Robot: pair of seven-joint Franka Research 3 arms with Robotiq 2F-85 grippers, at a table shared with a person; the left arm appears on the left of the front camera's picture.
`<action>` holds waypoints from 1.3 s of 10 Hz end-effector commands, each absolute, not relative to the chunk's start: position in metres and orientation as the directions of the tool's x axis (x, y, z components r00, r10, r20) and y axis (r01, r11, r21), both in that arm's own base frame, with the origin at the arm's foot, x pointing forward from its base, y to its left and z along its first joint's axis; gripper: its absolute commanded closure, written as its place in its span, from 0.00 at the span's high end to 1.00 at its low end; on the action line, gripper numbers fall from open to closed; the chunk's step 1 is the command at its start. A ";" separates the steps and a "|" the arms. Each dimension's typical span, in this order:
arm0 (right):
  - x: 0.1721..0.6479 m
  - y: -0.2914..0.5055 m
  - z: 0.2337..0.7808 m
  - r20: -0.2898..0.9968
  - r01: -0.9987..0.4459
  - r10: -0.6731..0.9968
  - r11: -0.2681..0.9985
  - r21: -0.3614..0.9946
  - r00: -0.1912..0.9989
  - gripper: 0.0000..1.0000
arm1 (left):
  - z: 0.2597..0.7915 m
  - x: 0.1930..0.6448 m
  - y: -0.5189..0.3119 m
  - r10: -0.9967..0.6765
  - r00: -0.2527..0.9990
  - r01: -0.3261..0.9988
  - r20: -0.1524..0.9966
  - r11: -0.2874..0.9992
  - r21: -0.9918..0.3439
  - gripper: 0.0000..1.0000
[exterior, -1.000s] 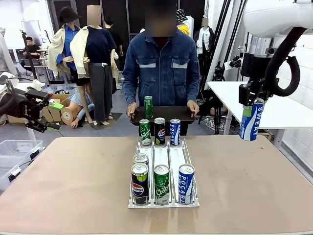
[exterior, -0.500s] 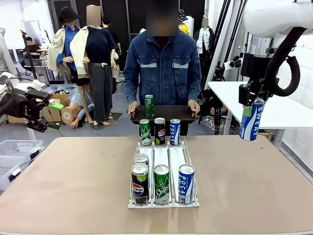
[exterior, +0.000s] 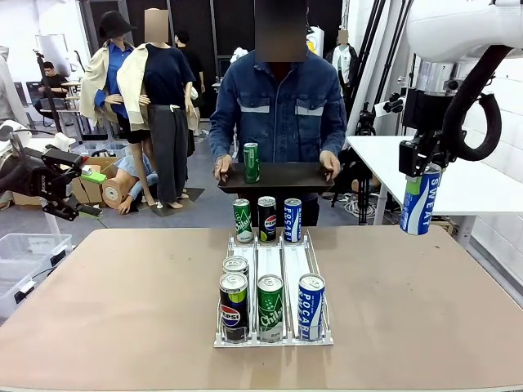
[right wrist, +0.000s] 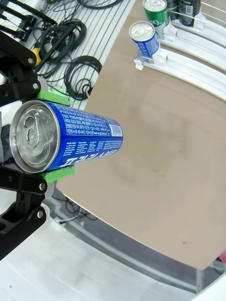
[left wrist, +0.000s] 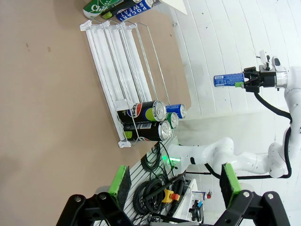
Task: Retrieve and hand over the desired beverage to the person.
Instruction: Place the picked can on the Handle tray extended by the person.
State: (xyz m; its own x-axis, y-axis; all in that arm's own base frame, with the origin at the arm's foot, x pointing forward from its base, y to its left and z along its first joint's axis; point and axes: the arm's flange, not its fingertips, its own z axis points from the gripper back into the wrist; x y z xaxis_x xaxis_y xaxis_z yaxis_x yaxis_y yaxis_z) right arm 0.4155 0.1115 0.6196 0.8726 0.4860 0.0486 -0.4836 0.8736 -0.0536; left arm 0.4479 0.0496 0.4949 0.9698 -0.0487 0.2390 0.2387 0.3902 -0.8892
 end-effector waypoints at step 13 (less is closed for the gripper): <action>0.418 0.113 0.625 0.059 -0.479 0.482 0.876 -0.057 0.874 0.00 | 0.497 0.448 0.050 -0.045 0.969 0.242 0.244 0.389 -0.889 1.00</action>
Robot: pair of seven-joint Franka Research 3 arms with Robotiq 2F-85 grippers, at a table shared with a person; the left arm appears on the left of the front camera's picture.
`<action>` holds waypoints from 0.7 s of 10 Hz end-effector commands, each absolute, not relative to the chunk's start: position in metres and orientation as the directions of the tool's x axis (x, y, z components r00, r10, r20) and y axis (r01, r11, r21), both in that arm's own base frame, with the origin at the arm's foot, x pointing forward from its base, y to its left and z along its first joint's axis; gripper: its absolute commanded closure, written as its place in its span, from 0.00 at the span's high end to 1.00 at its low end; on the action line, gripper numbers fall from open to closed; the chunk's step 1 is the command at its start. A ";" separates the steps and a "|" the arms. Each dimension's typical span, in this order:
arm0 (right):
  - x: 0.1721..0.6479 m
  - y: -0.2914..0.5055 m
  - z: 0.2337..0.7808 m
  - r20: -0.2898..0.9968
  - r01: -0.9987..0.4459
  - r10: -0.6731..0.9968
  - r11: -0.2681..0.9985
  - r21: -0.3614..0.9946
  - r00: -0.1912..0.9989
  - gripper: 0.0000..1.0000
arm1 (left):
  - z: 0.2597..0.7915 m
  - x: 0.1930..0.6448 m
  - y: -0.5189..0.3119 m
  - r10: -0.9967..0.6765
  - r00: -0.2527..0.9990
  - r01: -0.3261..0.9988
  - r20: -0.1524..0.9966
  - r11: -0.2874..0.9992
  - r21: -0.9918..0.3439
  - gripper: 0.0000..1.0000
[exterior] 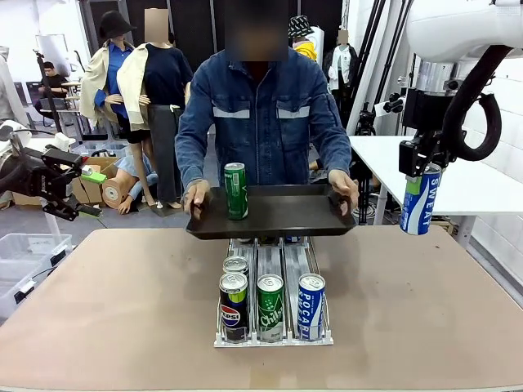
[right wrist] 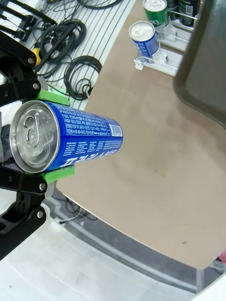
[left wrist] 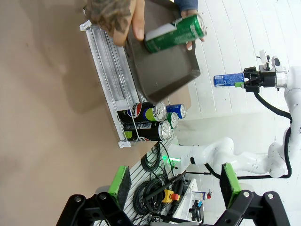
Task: Retrieve and hand over the desired beverage to the person.
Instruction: Place the picked can on the Handle tray extended by the person.
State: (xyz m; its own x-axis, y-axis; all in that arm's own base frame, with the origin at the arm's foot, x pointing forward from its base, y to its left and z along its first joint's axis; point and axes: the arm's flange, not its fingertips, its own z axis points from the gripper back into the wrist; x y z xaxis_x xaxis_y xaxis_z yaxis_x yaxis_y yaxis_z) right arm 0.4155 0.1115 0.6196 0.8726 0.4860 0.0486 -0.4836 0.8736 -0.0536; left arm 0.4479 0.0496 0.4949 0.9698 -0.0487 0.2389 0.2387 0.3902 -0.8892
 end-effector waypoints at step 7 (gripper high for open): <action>0.433 0.156 0.634 0.057 -0.558 0.560 0.828 -0.048 0.826 0.00 | 0.497 0.448 0.050 -0.045 0.969 0.242 0.244 0.389 -0.889 1.00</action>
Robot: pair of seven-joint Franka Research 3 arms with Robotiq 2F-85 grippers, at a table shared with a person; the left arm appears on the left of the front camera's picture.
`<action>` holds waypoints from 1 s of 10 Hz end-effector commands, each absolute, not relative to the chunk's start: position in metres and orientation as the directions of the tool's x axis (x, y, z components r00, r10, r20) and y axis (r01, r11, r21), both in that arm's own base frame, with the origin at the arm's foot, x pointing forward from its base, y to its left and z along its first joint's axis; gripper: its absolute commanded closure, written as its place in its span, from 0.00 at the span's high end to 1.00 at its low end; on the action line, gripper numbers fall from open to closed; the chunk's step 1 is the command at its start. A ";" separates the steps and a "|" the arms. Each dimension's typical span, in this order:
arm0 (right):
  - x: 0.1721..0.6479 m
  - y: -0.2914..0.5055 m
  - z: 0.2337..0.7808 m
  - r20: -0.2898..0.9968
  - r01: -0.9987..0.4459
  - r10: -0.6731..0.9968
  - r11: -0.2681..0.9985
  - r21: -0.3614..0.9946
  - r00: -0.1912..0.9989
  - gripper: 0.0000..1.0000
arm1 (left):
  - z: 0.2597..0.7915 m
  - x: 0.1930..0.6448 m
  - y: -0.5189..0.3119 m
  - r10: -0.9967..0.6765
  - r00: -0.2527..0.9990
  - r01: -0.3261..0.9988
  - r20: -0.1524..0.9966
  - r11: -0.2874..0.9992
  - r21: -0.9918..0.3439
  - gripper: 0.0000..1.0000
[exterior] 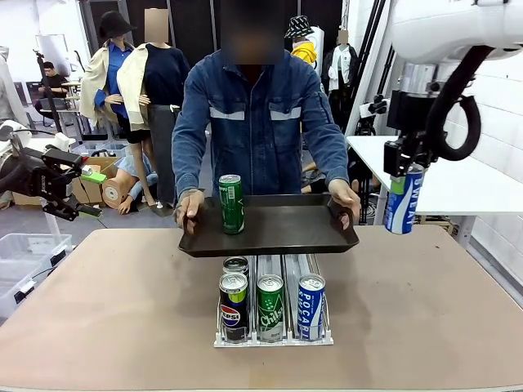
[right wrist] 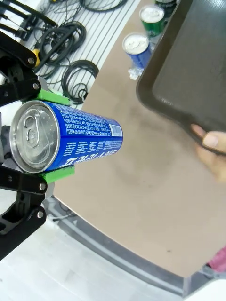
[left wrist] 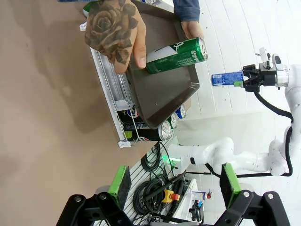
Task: Retrieve and hand over the desired beverage to the person.
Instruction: Place the picked can on the Handle tray extended by the person.
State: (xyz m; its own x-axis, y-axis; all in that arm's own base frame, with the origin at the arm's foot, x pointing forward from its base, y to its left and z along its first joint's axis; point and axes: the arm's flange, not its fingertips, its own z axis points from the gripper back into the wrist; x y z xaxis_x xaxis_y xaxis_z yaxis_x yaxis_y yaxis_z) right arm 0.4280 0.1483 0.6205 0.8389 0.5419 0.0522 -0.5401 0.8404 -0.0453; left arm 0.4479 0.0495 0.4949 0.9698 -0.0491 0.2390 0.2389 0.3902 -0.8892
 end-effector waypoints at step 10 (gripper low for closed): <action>0.477 0.285 0.648 0.022 -0.698 0.699 0.715 -0.032 0.715 0.00 | 0.497 0.448 0.050 -0.045 0.969 0.242 0.244 0.389 -0.889 1.00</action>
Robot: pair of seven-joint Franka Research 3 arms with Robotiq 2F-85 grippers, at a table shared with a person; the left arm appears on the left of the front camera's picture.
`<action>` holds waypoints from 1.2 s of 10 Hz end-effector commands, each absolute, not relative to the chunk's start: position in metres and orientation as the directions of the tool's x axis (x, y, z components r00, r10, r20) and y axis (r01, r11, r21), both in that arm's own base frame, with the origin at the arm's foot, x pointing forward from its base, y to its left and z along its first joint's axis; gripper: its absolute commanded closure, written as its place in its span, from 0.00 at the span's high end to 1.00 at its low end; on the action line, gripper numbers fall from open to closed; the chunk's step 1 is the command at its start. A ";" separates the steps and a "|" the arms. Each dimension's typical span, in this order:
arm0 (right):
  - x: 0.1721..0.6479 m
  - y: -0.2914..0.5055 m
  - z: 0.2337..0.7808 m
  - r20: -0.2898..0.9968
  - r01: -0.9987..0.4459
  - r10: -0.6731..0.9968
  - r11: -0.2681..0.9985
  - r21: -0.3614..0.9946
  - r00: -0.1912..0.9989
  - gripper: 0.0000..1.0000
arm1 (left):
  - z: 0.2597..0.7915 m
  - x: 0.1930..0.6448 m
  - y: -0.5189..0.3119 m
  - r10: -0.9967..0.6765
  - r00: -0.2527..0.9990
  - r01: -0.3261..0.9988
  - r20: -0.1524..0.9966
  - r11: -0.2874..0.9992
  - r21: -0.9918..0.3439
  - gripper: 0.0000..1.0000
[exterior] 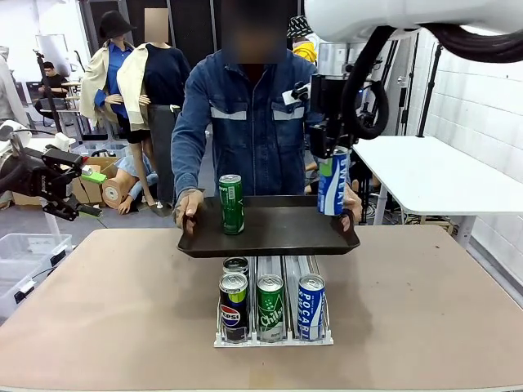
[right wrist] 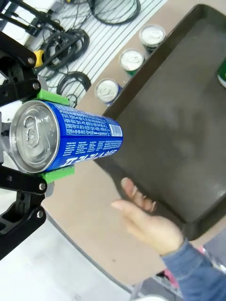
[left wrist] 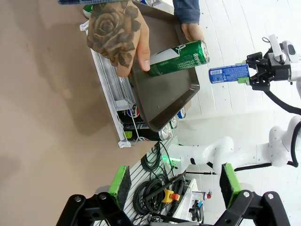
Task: Retrieve and hand over the desired beverage to the person.
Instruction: Place the picked can on the Handle tray extended by the person.
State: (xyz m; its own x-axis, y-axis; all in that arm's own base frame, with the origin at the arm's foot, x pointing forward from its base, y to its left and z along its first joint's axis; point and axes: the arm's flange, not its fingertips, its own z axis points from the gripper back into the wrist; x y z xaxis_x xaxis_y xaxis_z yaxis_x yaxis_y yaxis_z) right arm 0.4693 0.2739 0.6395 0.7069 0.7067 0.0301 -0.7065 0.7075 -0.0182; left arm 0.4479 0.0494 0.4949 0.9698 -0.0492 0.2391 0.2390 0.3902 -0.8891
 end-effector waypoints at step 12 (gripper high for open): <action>0.536 0.348 0.580 0.085 -0.509 0.510 0.860 -0.037 0.856 0.00 | 0.497 0.448 0.050 -0.045 0.969 0.242 0.244 0.389 -0.889 1.00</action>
State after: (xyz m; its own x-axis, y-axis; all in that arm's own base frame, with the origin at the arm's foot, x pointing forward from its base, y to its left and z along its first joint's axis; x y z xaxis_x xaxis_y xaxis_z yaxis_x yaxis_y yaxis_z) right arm 0.5282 0.3447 0.5713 0.8391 0.5384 0.0781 -0.5375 0.8426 -0.0339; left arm 0.4480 0.0494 0.4948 0.9698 -0.0493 0.2389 0.2388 0.3902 -0.8892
